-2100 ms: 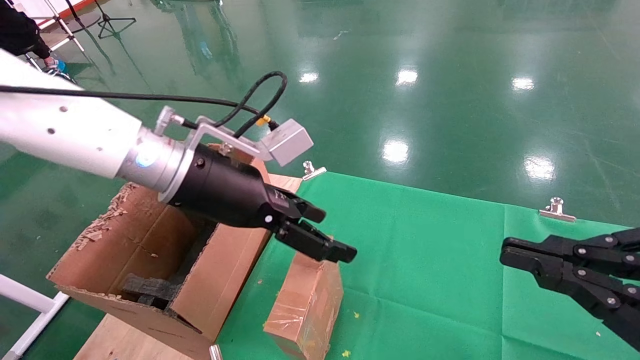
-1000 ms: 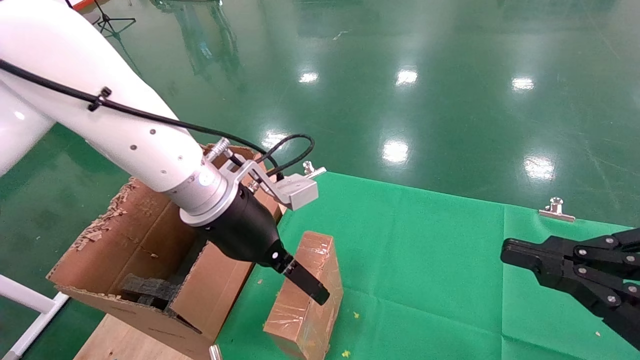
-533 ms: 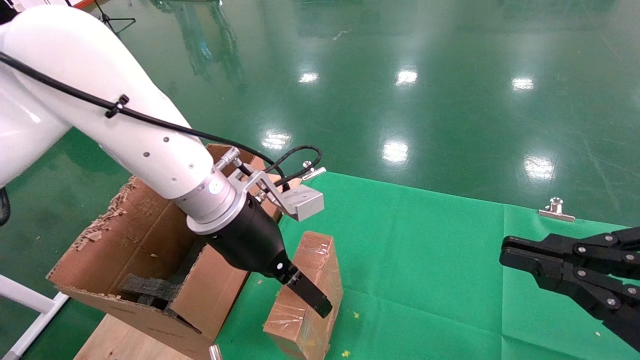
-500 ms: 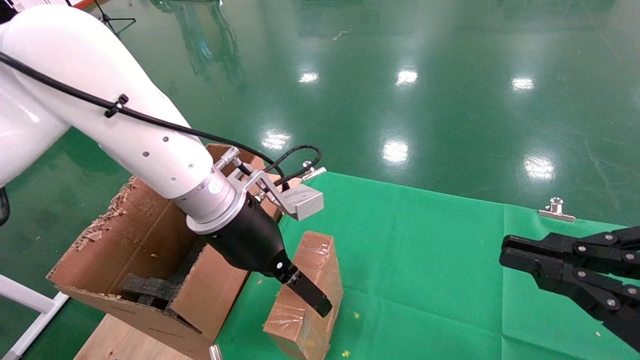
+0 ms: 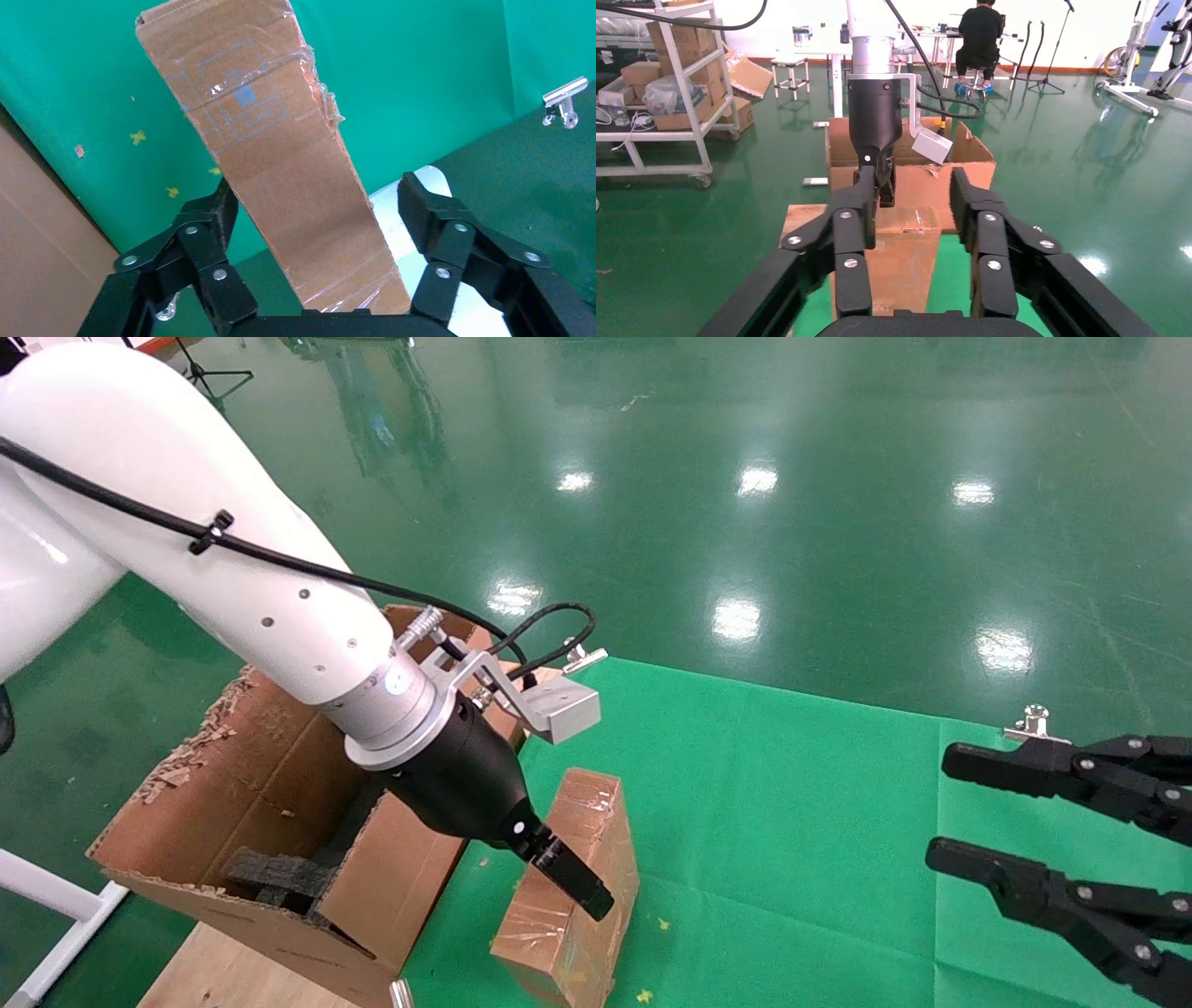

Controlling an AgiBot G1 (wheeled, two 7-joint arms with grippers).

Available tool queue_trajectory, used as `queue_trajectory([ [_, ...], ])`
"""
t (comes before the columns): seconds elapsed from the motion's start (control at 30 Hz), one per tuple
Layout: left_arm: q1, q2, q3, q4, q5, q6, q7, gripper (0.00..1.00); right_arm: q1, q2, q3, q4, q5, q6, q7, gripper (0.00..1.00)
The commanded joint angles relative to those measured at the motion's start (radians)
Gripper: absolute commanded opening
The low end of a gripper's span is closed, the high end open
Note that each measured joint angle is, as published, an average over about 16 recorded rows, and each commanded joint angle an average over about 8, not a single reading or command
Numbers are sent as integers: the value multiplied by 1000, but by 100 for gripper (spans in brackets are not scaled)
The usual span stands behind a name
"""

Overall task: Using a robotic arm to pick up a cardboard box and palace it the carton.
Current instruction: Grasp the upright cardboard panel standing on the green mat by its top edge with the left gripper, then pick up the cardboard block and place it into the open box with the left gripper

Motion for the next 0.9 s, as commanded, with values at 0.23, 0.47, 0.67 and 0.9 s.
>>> queue_trajectory([
  [0.23, 0, -1, -2, -1, 2, 0, 0, 0, 0, 0, 0, 0, 0, 0, 0, 100],
  [0.47, 1, -2, -3, -1, 3, 1, 0, 0, 0, 0, 0, 0, 0, 0, 0, 100],
  [0.67, 1, -2, -3, -1, 3, 0, 0, 0, 0, 0, 0, 0, 0, 0, 0, 100],
  [0.9, -23, -12, -10, 3, 0, -9, 18, 0, 0, 0, 0, 0, 0, 0, 0, 100],
])
